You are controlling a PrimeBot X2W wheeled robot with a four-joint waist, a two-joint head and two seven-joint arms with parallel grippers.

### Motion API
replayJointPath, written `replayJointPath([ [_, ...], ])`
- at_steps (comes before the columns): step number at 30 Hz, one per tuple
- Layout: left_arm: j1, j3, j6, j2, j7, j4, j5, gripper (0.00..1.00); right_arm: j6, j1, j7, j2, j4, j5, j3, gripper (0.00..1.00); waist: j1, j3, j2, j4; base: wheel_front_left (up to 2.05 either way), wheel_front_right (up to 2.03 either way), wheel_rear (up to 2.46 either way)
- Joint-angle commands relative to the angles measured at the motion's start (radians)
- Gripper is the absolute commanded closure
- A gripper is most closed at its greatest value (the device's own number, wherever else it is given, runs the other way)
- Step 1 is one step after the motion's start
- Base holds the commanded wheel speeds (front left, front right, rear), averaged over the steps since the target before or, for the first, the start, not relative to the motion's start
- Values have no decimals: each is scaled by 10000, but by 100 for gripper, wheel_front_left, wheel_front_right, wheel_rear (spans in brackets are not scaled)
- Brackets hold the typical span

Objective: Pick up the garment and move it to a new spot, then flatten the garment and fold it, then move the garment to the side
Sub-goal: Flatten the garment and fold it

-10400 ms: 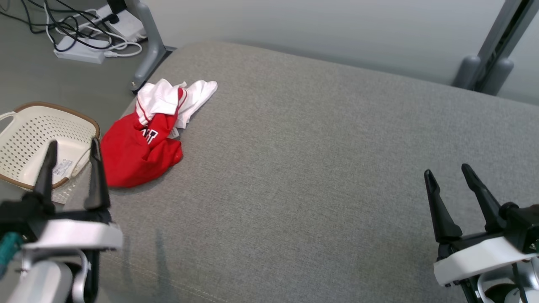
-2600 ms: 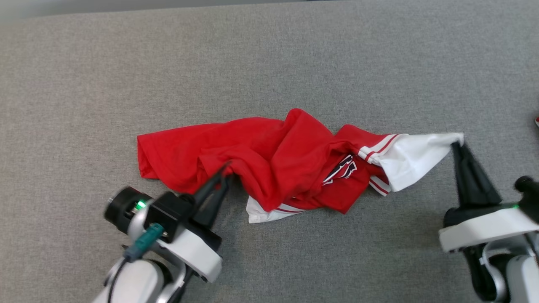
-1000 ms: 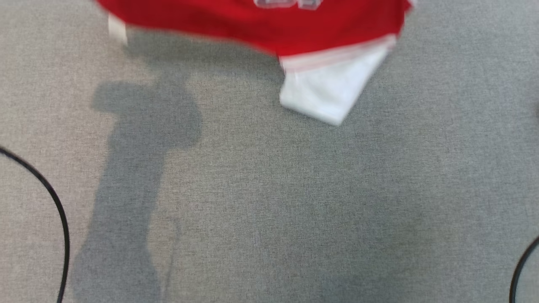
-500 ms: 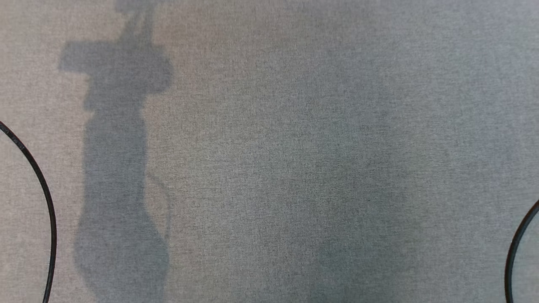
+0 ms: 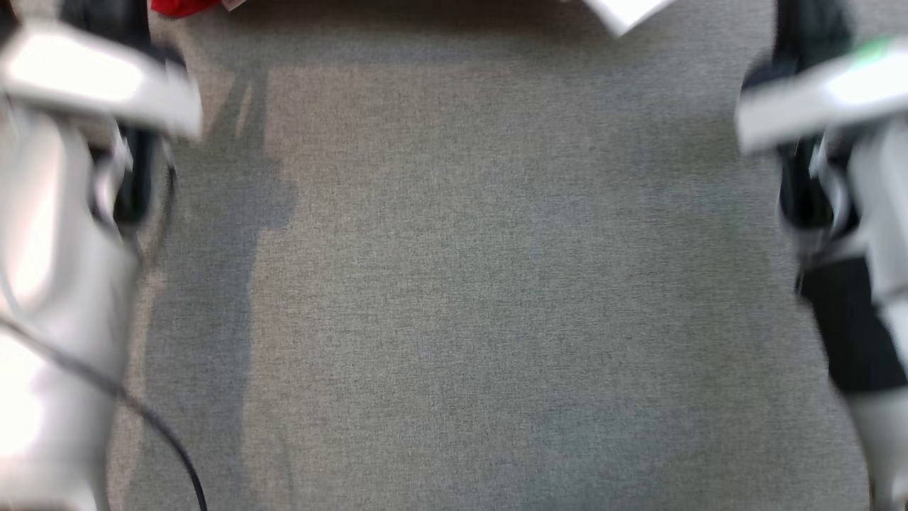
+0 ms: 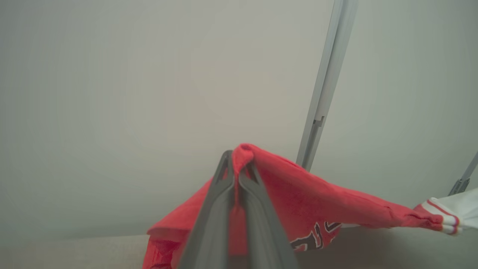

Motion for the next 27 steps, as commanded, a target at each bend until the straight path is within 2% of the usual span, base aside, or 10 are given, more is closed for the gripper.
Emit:
replayJointPath([
  [1,1276,304,193,31,-29,-855,79,100,1,1071,-81,-166,-467,324,64,100,-1,-171,0,-98,0,0,0],
  [4,3339,684,527,75,-34,-2566,363,100,1,2987,-81,-316,-1253,879,-84,100,-1,-489,0,-102,0,0,0],
  [5,4651,879,717,44,-34,-3498,449,100,1,4197,-78,-307,-1711,1156,-238,100,-1,-718,0,-130,0,0,0],
  [11,7806,1030,1221,241,82,-5637,537,100,1,7188,490,-127,-3097,1061,-921,100,-1,-1385,0,-189,0,0,0],
  [15,9249,1016,1415,424,269,-6943,511,100,1,8884,1673,217,-4325,715,-1219,100,-1,-1780,0,-189,0,0,0],
  [23,11056,1302,2406,840,1614,-8998,544,100,2,11783,4292,1032,-7723,-176,-2182,100,-1,-2355,0,-104,0,0,0],
  [24,11056,1302,2406,840,1614,-8998,544,100,2,11783,4292,1032,-7723,-176,-2182,100,-1,-2355,0,-104,0,0,0],
  [27,11551,1456,2800,976,2158,-9599,579,100,1,12676,5281,1182,-8885,-351,-2388,100,-1,-2497,0,-123,0,0,0],
])
